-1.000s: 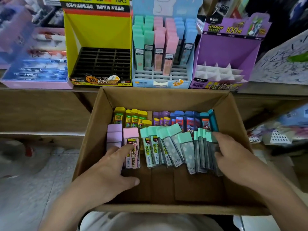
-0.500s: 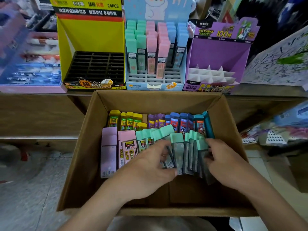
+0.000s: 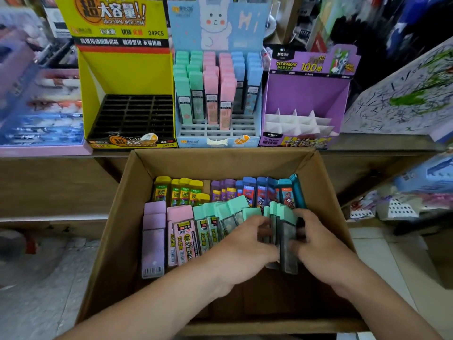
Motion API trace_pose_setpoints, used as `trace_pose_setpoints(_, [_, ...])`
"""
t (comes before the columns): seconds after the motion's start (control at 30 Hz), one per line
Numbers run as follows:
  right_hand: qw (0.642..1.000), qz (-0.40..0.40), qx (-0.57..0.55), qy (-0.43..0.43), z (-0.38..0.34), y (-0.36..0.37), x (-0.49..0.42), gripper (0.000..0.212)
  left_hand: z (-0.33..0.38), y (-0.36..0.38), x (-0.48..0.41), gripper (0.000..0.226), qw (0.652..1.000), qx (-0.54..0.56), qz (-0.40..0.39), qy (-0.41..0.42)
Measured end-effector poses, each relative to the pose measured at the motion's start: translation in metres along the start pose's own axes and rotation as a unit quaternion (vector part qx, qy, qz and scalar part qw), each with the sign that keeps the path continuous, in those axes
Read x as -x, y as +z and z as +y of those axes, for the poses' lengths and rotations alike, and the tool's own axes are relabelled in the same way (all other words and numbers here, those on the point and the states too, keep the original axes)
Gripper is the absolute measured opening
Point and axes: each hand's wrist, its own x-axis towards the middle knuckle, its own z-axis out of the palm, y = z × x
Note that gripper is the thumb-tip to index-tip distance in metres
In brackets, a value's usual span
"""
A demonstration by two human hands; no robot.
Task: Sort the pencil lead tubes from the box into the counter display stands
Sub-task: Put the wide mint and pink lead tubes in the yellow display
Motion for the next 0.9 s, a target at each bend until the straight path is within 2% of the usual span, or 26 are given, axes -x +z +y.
trace_pose_setpoints(0.1, [0.998, 0.016, -0.052, 0.022, -0.001, 0.001, -0.005, 0.057, -0.003, 0.001, 0.001, 0.059, 1.000, 0.013, 0.000, -0.004])
trace_pose_setpoints(0.4, [0.997, 0.025, -0.077, 0.019, -0.003, 0.008, -0.009, 0.036, -0.003, 0.000, 0.002, 0.045, 0.999, 0.035, -0.025, 0.004])
trace_pose_setpoints(0.63, [0.987, 0.007, -0.146, 0.061, -0.005, 0.009, -0.010, 0.032, -0.008, -0.001, -0.004, 0.040, 0.997, 0.078, 0.000, -0.019])
trace_pose_setpoints(0.9, [0.989, -0.015, -0.135, 0.056, -0.009, 0.009, -0.006, 0.025, -0.006, -0.001, -0.008, 0.029, 0.985, 0.157, 0.008, -0.065])
